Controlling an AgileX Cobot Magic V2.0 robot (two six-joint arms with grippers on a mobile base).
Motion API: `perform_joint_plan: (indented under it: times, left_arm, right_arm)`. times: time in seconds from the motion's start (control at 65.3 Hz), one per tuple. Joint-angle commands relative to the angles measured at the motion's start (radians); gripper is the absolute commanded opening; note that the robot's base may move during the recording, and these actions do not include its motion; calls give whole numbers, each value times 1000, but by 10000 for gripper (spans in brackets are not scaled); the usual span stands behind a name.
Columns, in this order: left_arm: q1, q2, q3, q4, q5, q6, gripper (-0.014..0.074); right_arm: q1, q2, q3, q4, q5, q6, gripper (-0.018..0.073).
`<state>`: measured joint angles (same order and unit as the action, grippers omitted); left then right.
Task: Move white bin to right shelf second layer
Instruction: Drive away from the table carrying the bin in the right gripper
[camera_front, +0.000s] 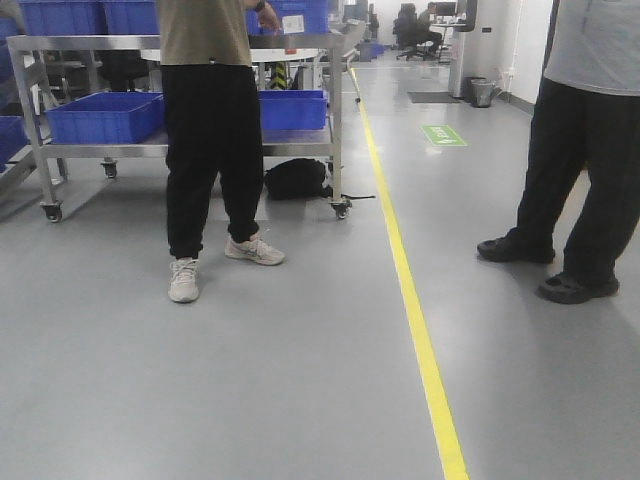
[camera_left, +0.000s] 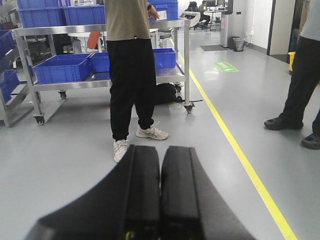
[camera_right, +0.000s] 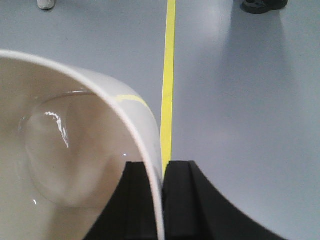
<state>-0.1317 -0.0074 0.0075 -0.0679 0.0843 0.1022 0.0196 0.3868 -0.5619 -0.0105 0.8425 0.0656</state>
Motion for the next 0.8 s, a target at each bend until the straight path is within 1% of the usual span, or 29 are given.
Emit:
perform_joint_plan:
  times: [0.0, 0.781]
  left_arm:
    - [-5, -14, 37, -6, -84, -3, 85]
    - [-5, -14, 37, -6, -84, -3, 85]
  right_arm:
    - [2, 7, -30, 1, -86, -4, 53]
    - [2, 7, -30, 1, -86, -4, 53]
